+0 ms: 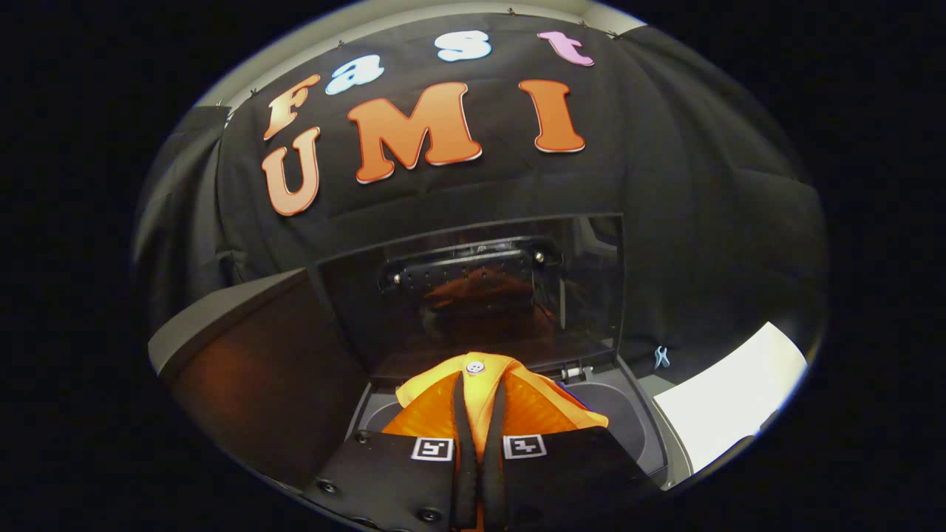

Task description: Put the clothes into the washing machine and then close the washing machine lid.

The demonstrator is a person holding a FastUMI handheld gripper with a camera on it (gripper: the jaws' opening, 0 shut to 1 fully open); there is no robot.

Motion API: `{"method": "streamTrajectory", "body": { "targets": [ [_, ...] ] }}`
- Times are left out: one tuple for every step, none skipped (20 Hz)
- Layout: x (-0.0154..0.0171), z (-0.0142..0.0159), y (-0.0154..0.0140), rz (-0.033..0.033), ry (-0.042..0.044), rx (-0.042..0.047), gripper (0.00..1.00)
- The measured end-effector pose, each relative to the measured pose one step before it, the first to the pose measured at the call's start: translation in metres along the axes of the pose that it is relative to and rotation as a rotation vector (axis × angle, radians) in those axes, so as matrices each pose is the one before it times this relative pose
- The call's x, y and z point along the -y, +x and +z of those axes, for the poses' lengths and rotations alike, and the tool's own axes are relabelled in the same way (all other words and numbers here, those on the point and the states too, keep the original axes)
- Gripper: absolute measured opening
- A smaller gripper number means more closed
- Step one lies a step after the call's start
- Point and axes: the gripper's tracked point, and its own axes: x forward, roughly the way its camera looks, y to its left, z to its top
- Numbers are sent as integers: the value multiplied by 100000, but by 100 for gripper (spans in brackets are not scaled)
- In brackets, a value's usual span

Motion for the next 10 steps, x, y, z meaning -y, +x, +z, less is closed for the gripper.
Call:
{"method": "streamTrajectory", "body": {
  "targets": [
    [-395, -714, 1138, -263, -377, -2937, 11],
    [-78, -921, 949, -210, -60, -3686, 11],
    [-265, -585, 1165, 8, 888, -2245, 11],
    [49, -668, 703, -310, 1304, -1350, 11],
    [13, -377, 506, -689, 1006, -1506, 11],
    [9, -525, 246, -526, 732, -1097, 11],
    [-4, -395, 93, -750, 273, -750, 11],
    [41, -513, 51, -693, -281, -648, 11],
    [238, -800, 137, -874, -1449, -1627, 11],
    [196, -624, 275, -1003, -1870, -2005, 11]
  ]
}}
